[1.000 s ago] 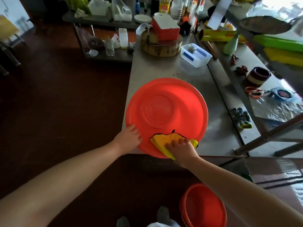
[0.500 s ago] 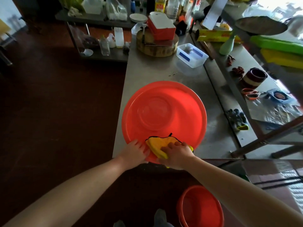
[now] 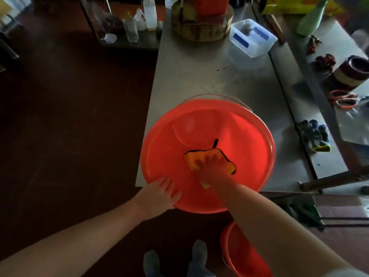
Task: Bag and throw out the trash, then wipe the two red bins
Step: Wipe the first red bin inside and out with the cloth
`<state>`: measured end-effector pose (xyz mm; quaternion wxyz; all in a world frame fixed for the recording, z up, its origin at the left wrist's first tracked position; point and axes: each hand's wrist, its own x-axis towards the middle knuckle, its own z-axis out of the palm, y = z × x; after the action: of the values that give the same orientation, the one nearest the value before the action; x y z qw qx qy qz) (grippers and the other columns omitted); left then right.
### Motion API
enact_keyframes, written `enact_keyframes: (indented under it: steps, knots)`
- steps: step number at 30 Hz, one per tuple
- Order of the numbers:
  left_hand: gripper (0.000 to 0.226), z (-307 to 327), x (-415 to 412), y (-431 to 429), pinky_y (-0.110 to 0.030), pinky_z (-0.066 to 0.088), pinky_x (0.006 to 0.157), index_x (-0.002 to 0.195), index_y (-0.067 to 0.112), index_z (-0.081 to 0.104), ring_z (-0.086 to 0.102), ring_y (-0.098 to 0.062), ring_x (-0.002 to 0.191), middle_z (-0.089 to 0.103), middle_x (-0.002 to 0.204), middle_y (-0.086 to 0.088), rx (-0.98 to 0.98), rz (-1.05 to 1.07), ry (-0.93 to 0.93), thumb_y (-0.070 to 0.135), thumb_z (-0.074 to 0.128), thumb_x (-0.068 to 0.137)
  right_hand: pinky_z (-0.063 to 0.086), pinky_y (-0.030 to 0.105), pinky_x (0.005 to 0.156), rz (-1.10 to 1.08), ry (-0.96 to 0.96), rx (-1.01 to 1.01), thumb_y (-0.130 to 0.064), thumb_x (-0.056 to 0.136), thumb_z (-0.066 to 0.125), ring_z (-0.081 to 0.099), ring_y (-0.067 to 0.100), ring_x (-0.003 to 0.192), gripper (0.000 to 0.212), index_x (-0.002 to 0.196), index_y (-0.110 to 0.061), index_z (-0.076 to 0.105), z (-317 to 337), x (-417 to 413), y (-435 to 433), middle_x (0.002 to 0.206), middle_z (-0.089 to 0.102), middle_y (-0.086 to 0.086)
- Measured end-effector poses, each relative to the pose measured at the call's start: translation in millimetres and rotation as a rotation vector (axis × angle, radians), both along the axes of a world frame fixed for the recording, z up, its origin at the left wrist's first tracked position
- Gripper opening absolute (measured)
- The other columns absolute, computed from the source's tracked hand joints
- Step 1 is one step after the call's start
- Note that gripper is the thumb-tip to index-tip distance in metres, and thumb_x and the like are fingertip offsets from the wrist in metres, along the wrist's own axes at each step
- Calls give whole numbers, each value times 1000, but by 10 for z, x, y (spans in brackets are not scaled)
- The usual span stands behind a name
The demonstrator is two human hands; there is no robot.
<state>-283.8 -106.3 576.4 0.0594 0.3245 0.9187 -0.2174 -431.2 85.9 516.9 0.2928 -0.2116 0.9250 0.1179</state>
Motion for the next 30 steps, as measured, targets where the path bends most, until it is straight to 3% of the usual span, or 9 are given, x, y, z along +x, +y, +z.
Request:
enact_keyframes:
  steps: [3, 8, 12, 16, 19, 22, 25, 30]
  knots:
    - [60, 55, 8, 65, -45, 57, 91, 115, 17, 72, 73, -36, 96, 73, 108, -22, -32, -46, -18, 62, 76, 75, -2, 62, 122, 15, 100, 60, -43, 101, 44, 4, 44, 153, 56, 154, -26, 38, -6, -282, 272, 165, 17, 20]
    - [60, 208, -115, 167, -41, 56, 91, 121, 18, 66, 72, -32, 95, 74, 107, -18, -107, -122, 21, 66, 60, 86, -9, 65, 120, 27, 195, 161, -44, 98, 43, 9, 41, 154, 55, 149, -26, 45, 80, -458, 396, 162, 29, 17]
    - [59, 247, -191, 258, -41, 54, 89, 125, 12, 60, 70, -33, 92, 73, 104, -18, -102, -169, -59, 61, 47, 95, 6, 67, 119, -126, 15, 4, -53, 98, 43, 12, 42, 152, 58, 153, -34, 36, 26, -125, 175, 162, 24, 14]
    - [50, 220, -132, 323, -32, 54, 75, 113, 14, 70, 69, -25, 74, 74, 85, -8, -97, -147, -46, 55, 55, 89, 13, 67, 117, -236, -168, -167, -60, 101, 27, 11, 40, 153, 65, 160, -37, 13, 35, 167, -216, 167, 13, 10]
    - [56, 149, -87, 295, -37, 55, 79, 122, 9, 63, 69, -29, 81, 73, 94, -13, -85, -135, -79, 55, 48, 95, 21, 61, 117, -166, -133, -175, -58, 100, 31, 21, 37, 150, 63, 159, -39, 16, 113, 268, -212, 163, 21, 7]
    - [61, 110, -75, 284, -44, 54, 88, 128, 7, 57, 69, -36, 93, 71, 104, -21, -55, -118, -92, 59, 40, 99, 23, 55, 116, -44, 63, -96, -57, 99, 36, 29, 36, 144, 55, 151, -38, 36, 231, 253, 67, 155, 36, 5]
    - [64, 122, -73, 294, -48, 52, 95, 131, 4, 52, 68, -39, 101, 68, 113, -26, -40, -117, -51, 59, 38, 100, 9, 57, 122, 47, 169, 43, -50, 99, 44, 17, 38, 151, 53, 148, -33, 44, 397, 44, 390, 159, 33, 11]
    - [65, 182, -47, 331, -49, 49, 100, 136, 5, 49, 66, -40, 107, 67, 119, -26, -33, -97, -4, 59, 40, 100, -6, 59, 123, 43, 190, 175, -48, 98, 44, -2, 37, 156, 62, 156, -29, 35, 552, -54, 604, 168, 15, 13]
